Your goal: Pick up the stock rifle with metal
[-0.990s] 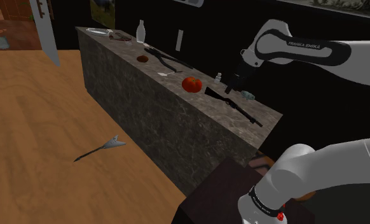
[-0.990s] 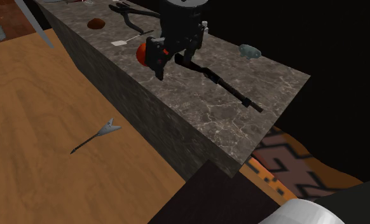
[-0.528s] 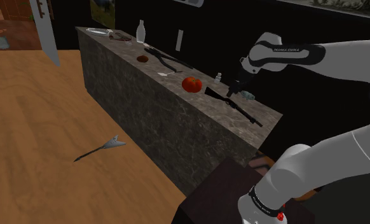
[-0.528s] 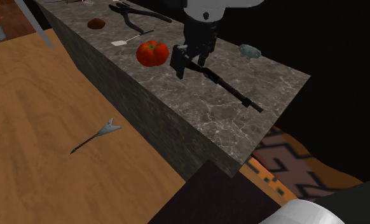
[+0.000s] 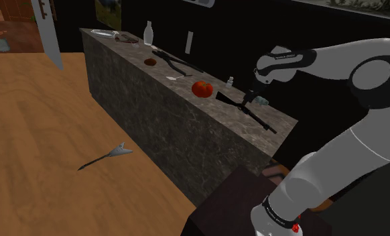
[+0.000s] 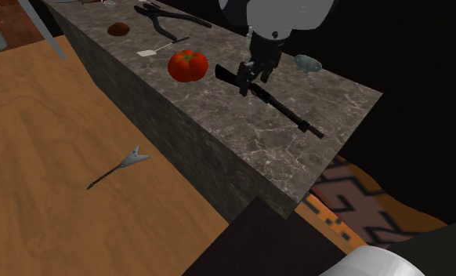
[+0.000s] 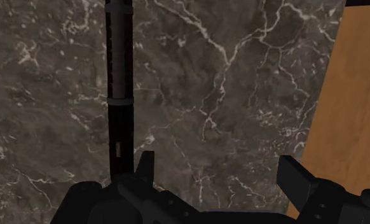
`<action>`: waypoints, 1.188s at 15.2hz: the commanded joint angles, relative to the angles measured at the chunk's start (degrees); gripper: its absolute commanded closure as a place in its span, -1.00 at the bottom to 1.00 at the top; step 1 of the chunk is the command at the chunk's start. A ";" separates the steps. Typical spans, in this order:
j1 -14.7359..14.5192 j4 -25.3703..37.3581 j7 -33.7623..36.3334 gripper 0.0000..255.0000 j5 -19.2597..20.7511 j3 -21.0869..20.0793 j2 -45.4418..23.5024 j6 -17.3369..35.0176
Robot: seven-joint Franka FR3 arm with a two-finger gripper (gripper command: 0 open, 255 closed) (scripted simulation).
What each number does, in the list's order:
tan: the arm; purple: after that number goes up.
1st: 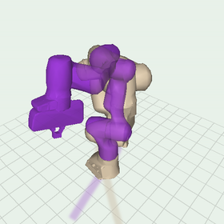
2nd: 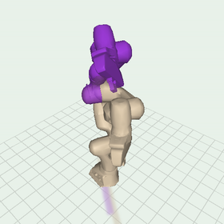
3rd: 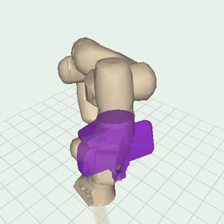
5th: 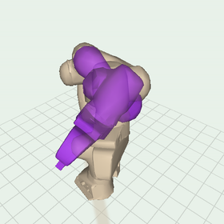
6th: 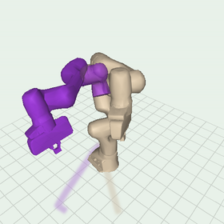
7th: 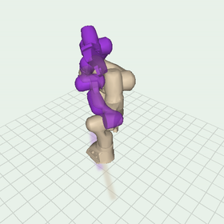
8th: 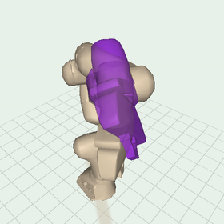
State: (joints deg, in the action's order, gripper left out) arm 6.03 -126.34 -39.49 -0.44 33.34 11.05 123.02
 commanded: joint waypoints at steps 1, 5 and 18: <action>0.04 3.12 -3.87 -1.00 -2.59 2.18 -4.54 0.62; 1.44 8.65 -11.73 -1.00 -9.22 5.06 -13.89 1.89; 2.74 7.14 -15.91 1.00 -13.91 4.68 -18.99 6.92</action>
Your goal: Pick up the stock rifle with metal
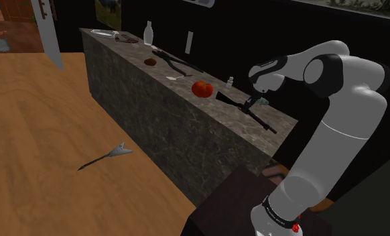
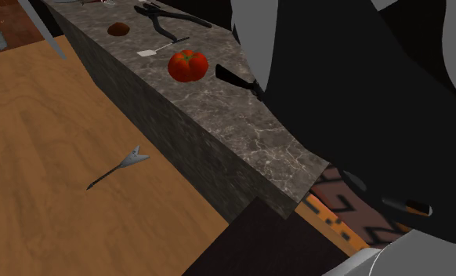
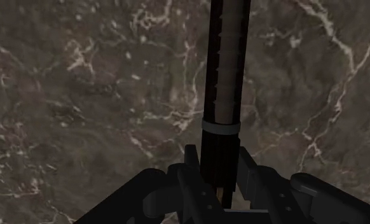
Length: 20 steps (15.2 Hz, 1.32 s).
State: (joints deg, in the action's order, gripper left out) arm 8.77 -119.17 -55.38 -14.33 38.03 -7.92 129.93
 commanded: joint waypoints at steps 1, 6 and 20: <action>0.00 -0.03 -0.02 1.00 -0.02 -0.01 -0.02 0.02; 0.00 -0.03 -0.02 1.00 -0.01 -0.01 -0.01 0.02; -0.78 5.32 4.03 1.00 4.92 0.63 4.82 -8.68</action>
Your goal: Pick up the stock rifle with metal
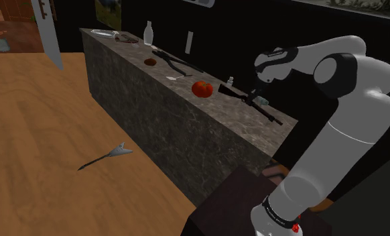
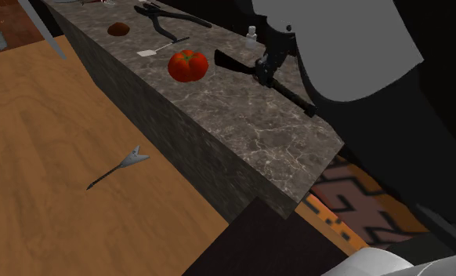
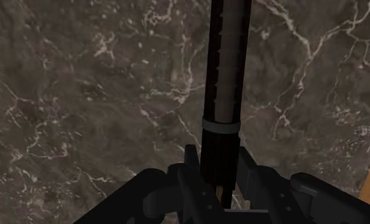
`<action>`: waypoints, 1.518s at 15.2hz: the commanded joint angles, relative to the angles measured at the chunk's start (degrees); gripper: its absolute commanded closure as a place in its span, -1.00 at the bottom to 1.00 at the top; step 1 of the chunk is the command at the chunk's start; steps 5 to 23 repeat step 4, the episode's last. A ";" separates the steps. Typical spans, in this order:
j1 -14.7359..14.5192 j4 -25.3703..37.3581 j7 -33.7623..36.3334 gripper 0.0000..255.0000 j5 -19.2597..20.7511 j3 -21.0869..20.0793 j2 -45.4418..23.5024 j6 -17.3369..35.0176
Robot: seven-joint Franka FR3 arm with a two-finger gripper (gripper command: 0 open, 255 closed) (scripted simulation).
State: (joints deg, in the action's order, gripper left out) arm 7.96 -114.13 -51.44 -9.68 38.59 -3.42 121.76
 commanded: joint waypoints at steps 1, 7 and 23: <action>0.00 0.79 0.33 1.00 0.54 0.08 0.60 -1.22; -0.03 1.38 0.60 1.00 0.85 0.09 0.91 -2.04; -0.03 1.38 0.60 1.00 0.85 0.09 0.91 -2.04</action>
